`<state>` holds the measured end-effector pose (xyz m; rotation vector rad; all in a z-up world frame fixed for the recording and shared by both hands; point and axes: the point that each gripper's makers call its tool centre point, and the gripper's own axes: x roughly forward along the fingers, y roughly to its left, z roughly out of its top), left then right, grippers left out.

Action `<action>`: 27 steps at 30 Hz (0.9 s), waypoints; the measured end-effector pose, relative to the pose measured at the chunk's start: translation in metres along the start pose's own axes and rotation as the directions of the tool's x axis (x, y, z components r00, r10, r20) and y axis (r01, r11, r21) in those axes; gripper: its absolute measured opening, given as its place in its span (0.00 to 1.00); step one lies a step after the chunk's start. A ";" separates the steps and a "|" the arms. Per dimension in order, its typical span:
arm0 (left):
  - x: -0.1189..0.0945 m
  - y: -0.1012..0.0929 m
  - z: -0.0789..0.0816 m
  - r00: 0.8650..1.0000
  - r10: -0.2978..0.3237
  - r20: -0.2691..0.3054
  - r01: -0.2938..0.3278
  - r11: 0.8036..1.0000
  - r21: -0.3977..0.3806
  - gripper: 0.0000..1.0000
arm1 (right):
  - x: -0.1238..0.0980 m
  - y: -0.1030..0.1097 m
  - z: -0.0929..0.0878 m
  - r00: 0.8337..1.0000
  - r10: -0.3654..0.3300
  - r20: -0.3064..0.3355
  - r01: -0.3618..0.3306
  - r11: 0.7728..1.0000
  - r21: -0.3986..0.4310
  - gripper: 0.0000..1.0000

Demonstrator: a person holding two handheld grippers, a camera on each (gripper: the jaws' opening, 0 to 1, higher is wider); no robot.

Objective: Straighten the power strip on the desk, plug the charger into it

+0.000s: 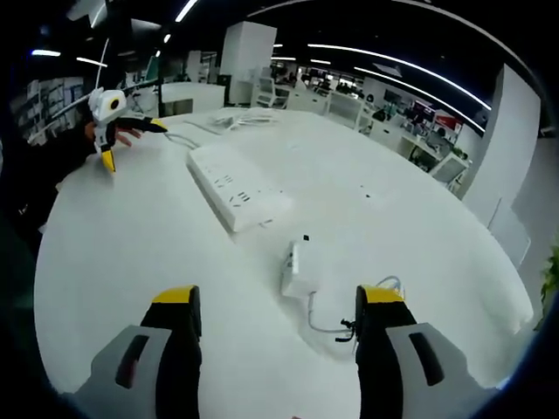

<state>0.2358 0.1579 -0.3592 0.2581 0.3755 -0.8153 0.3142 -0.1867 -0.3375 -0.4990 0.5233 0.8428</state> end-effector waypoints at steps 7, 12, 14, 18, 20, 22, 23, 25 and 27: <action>0.000 0.000 0.001 1.000 0.004 0.002 -0.004 1.000 0.000 1.00 | 0.003 -0.003 -0.002 1.000 0.003 -0.010 -0.003 1.000 0.000 0.70; 0.001 -0.001 0.000 1.000 0.000 -0.003 0.000 1.000 0.005 0.99 | 0.006 -0.004 0.000 1.000 0.009 -0.011 -0.009 1.000 0.003 0.68; 0.002 -0.002 -0.001 1.000 -0.004 -0.005 0.004 1.000 0.005 0.99 | 0.007 -0.003 0.000 1.000 0.012 -0.015 -0.012 1.000 0.000 0.67; 0.002 -0.002 -0.001 1.000 -0.004 -0.006 0.004 1.000 0.005 0.99 | 0.009 -0.005 0.001 1.000 0.012 -0.016 -0.012 1.000 -0.001 0.66; 0.001 -0.002 -0.001 1.000 -0.005 -0.007 0.005 1.000 0.007 0.99 | 0.011 -0.006 0.001 1.000 0.014 -0.022 -0.014 1.000 -0.002 0.66; 0.001 -0.002 -0.001 1.000 -0.006 -0.007 0.006 1.000 0.006 1.00 | 0.012 -0.007 0.001 1.000 0.013 -0.025 -0.013 1.000 -0.001 0.65; 0.001 -0.002 -0.001 1.000 -0.007 -0.006 0.007 1.000 0.005 0.99 | 0.013 -0.008 0.000 1.000 0.014 -0.026 -0.014 1.000 0.002 0.65; 0.000 -0.002 -0.001 1.000 -0.007 -0.005 0.007 1.000 0.006 0.99 | 0.014 -0.009 0.000 1.000 0.012 -0.029 -0.011 1.000 0.005 0.64; 0.000 -0.003 -0.001 1.000 -0.012 -0.004 0.012 1.000 0.001 0.99 | 0.015 -0.009 -0.001 0.999 0.010 -0.032 -0.010 1.000 0.005 0.64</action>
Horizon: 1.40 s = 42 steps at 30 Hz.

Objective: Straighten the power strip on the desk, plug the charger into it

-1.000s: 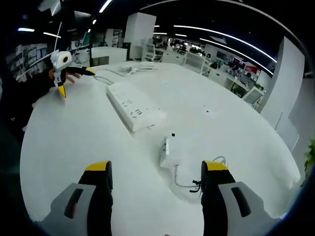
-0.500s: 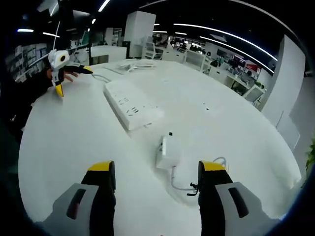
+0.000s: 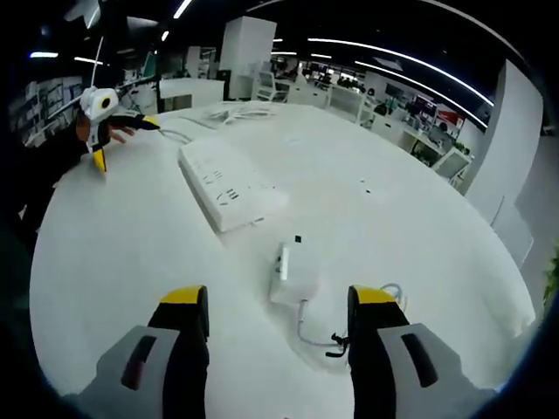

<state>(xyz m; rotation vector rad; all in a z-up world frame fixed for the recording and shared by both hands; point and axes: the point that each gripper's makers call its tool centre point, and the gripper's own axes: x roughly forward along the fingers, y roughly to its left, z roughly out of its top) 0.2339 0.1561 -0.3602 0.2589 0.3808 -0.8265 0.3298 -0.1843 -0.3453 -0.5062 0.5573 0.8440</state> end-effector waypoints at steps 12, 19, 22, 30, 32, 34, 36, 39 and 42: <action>-0.003 0.002 -0.001 1.000 0.002 0.001 -0.002 1.000 0.000 0.99 | 0.009 -0.002 0.002 1.000 0.010 -0.015 -0.010 1.000 -0.002 0.60; -0.003 0.003 -0.003 1.000 0.003 -0.002 -0.003 1.000 -0.003 0.99 | 0.015 -0.003 0.002 1.000 0.017 -0.024 -0.017 1.000 -0.005 0.58; -0.002 0.003 -0.003 1.000 0.004 0.000 -0.004 1.000 -0.004 0.99 | 0.016 -0.003 0.001 0.999 0.020 -0.028 -0.020 1.000 -0.007 0.57; -0.001 0.001 -0.006 1.000 -0.002 -0.010 0.002 1.000 -0.004 0.99 | 0.020 -0.004 0.000 0.999 0.027 -0.032 -0.027 1.000 -0.003 0.54; 0.000 0.001 -0.007 1.000 -0.003 -0.012 0.003 1.000 -0.006 0.99 | 0.021 -0.006 0.000 0.999 0.029 -0.033 -0.029 1.000 0.000 0.53; 0.000 0.001 -0.008 1.000 -0.004 -0.013 0.004 1.000 -0.008 0.99 | 0.022 -0.007 -0.001 0.999 0.031 -0.035 -0.031 1.000 -0.001 0.52; 0.000 0.001 -0.008 1.000 -0.004 -0.013 0.003 1.000 -0.007 0.99 | 0.023 -0.008 -0.001 0.999 0.034 -0.036 -0.034 0.999 0.000 0.52; 0.001 0.002 -0.006 1.000 -0.003 -0.010 0.003 1.000 -0.009 0.99 | 0.024 -0.009 0.000 0.999 0.035 -0.035 -0.035 0.999 0.000 0.51; 0.001 0.002 -0.006 1.000 -0.003 -0.010 0.003 1.000 -0.008 0.99 | 0.025 -0.011 0.000 0.999 0.039 -0.038 -0.039 0.999 0.002 0.49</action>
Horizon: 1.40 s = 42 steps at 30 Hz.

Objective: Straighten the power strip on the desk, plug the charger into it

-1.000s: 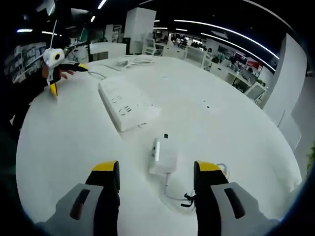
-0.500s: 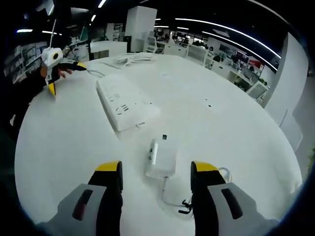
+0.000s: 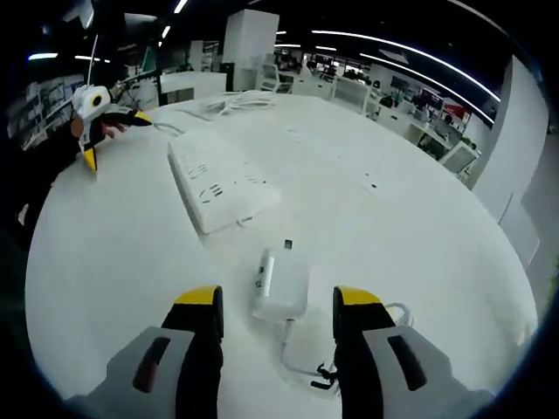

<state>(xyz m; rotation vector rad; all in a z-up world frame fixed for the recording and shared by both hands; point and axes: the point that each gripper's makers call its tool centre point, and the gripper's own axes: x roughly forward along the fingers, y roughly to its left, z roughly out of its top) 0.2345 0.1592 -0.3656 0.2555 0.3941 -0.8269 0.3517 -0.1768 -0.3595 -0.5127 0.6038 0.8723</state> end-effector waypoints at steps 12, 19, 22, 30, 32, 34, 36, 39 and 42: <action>0.001 0.002 -0.001 1.000 0.002 -0.003 -0.002 1.000 -0.002 1.00 | 0.003 -0.004 0.001 1.000 -0.003 -0.003 0.003 1.000 0.005 0.44; 0.001 0.003 -0.001 1.000 0.003 -0.003 -0.003 1.000 -0.004 0.99 | 0.006 -0.006 0.001 1.000 -0.005 -0.011 0.005 1.000 -0.001 0.42; 0.001 0.003 -0.001 1.000 0.002 -0.003 -0.002 1.000 -0.005 0.99 | 0.007 -0.003 0.002 1.000 -0.001 -0.012 0.001 1.000 -0.007 0.40; 0.001 0.004 -0.002 1.000 0.002 -0.005 -0.002 1.000 -0.007 0.99 | 0.009 -0.007 0.001 1.000 0.003 -0.017 -0.003 1.000 -0.007 0.37; 0.001 0.004 -0.002 1.000 0.004 -0.005 -0.004 1.000 -0.007 0.99 | 0.009 -0.006 0.001 1.000 0.006 -0.014 -0.006 1.000 -0.006 0.36; 0.001 0.004 -0.002 1.000 0.004 -0.004 -0.004 1.000 -0.007 0.99 | 0.009 -0.006 0.001 1.000 0.005 -0.015 -0.005 1.000 -0.006 0.35; 0.001 0.004 -0.002 1.000 0.004 -0.005 -0.004 1.000 -0.008 0.99 | 0.009 -0.005 0.002 1.000 0.007 -0.014 -0.007 1.000 -0.007 0.35; 0.001 0.004 -0.002 1.000 0.004 -0.005 -0.004 1.000 -0.008 0.99 | 0.010 -0.004 0.002 1.000 0.010 -0.016 -0.010 1.000 -0.010 0.33; 0.001 0.004 -0.002 1.000 0.004 -0.005 -0.004 1.000 -0.008 0.99 | 0.010 -0.004 0.002 1.000 0.013 -0.014 -0.013 1.000 -0.007 0.33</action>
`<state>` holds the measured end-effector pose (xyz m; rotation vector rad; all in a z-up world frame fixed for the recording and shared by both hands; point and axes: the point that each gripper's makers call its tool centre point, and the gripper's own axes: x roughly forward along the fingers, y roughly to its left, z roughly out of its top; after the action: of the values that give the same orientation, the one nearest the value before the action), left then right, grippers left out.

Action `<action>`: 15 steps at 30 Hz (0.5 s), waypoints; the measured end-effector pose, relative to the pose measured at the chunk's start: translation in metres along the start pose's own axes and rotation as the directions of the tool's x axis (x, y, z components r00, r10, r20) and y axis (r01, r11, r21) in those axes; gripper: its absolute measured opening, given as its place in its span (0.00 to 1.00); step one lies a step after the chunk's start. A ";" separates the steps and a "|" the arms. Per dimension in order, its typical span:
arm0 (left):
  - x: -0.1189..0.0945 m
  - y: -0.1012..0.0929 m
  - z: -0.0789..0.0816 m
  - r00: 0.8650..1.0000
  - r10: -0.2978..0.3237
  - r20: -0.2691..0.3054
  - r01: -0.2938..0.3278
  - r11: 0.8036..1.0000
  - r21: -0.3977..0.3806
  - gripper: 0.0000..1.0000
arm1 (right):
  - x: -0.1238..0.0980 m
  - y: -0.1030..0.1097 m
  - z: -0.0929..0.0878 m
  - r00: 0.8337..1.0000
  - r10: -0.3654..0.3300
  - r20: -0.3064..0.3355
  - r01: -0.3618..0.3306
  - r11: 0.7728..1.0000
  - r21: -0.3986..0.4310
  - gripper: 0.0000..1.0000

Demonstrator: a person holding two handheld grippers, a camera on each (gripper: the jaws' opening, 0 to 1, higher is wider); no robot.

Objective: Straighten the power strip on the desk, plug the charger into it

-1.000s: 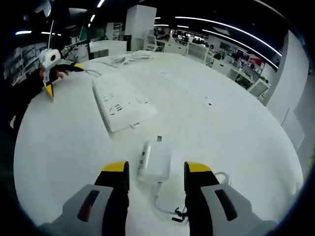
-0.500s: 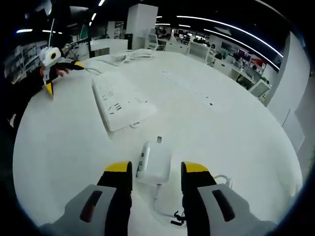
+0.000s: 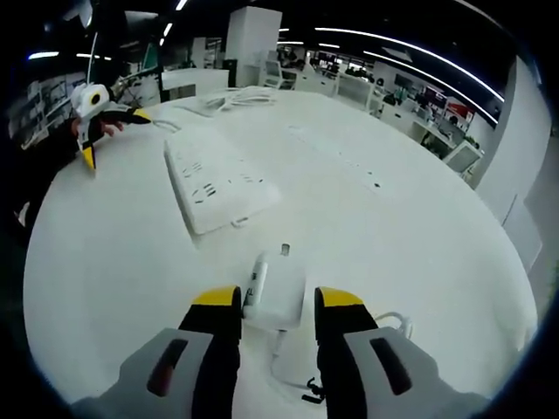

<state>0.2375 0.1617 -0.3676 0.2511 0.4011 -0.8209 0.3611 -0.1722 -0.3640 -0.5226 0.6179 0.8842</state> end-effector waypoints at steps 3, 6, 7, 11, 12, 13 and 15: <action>0.000 0.000 0.000 1.000 0.000 -0.001 0.000 1.000 0.000 0.99 | 0.000 0.003 0.000 1.000 0.002 0.000 -0.002 1.000 0.002 0.32; 0.000 0.000 -0.001 1.000 -0.001 -0.002 0.001 1.000 -0.002 0.99 | 0.001 0.004 0.000 1.000 0.011 0.002 -0.011 1.000 0.008 0.30; 0.000 0.000 -0.002 1.000 -0.001 -0.003 0.001 1.000 -0.002 0.99 | 0.002 0.005 0.000 1.000 0.013 0.002 -0.013 1.000 0.008 0.30; 0.000 0.000 -0.002 1.000 0.000 -0.002 0.000 1.000 -0.004 0.99 | 0.002 0.005 0.000 1.000 0.009 -0.001 -0.009 1.000 0.003 0.29; 0.000 0.000 -0.002 1.000 0.000 -0.002 0.000 1.000 -0.004 0.99 | 0.002 0.005 0.000 1.000 0.008 -0.001 -0.008 1.000 0.004 0.29; 0.000 0.000 -0.002 1.000 0.000 -0.001 0.000 1.000 -0.003 0.99 | 0.003 0.004 0.000 1.000 0.008 -0.001 -0.008 1.000 0.004 0.29; 0.000 0.000 -0.002 1.000 0.000 -0.001 0.000 1.000 -0.004 0.99 | 0.003 0.005 0.000 1.000 0.008 -0.001 -0.008 1.000 0.005 0.29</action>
<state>0.2369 0.1628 -0.3696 0.2478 0.4037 -0.8197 0.3585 -0.1683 -0.3665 -0.5167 0.6229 0.8899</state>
